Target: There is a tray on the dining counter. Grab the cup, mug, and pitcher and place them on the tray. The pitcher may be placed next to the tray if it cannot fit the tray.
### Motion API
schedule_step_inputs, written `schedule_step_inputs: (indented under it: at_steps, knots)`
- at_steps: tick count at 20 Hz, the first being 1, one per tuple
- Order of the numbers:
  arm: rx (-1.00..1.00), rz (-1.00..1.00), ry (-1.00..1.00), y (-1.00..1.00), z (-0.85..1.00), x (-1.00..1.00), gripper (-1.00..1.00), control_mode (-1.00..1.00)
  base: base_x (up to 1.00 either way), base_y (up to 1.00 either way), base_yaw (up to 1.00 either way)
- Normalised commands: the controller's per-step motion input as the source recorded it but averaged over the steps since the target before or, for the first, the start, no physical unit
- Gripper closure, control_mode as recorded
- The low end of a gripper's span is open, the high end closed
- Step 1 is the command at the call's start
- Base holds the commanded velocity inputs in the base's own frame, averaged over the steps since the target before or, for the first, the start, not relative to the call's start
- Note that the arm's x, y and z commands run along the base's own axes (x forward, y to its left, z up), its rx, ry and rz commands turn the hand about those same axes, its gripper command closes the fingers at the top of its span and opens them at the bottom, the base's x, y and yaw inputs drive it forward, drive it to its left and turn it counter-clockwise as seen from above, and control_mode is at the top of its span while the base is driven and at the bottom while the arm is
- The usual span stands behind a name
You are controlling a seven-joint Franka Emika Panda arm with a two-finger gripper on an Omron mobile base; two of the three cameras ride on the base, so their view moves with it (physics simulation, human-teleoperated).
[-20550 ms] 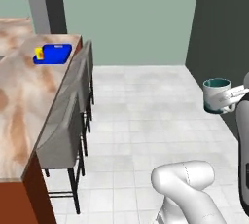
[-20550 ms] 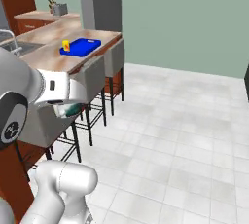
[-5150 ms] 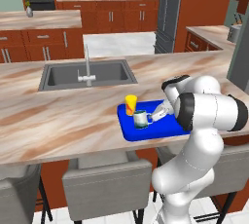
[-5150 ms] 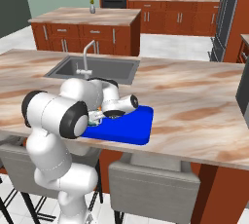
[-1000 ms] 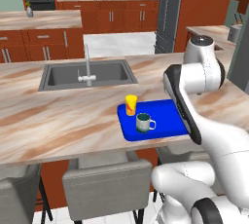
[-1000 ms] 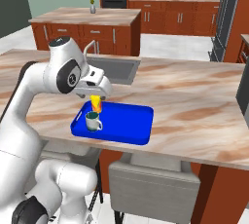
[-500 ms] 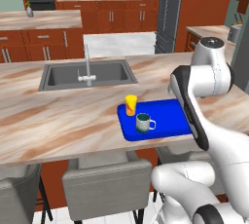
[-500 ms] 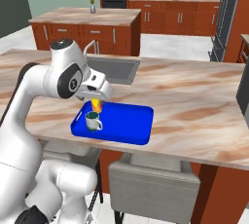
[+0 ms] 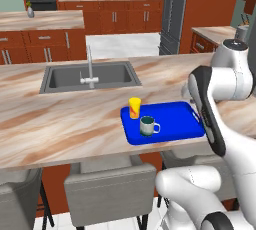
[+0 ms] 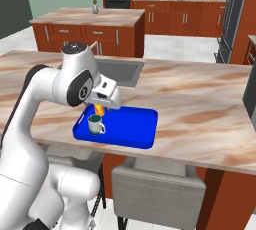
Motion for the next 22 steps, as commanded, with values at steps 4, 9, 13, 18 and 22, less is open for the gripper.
schedule_step_inputs:
  at_steps: [4,9,13,18,22]
  knots:
    - [0.03,0.00,0.00,-0.02,0.00,-0.37,-1.00,-1.00,0.00,0.00,0.00]
    - [0.00,0.00,0.00,0.00,-0.02,-0.34,-1.00,1.00,-0.31,0.00,0.00]
    - [0.00,0.00,0.00,0.00,0.00,0.00,-1.00,1.00,-1.00,0.00,0.00]
    - [0.00,0.00,0.00,0.00,0.00,0.00,-1.00,1.00,-1.00,0.23,0.00]
    - [0.00,0.00,0.00,0.00,0.00,0.00,-1.00,1.00,-1.00,1.00,0.05]
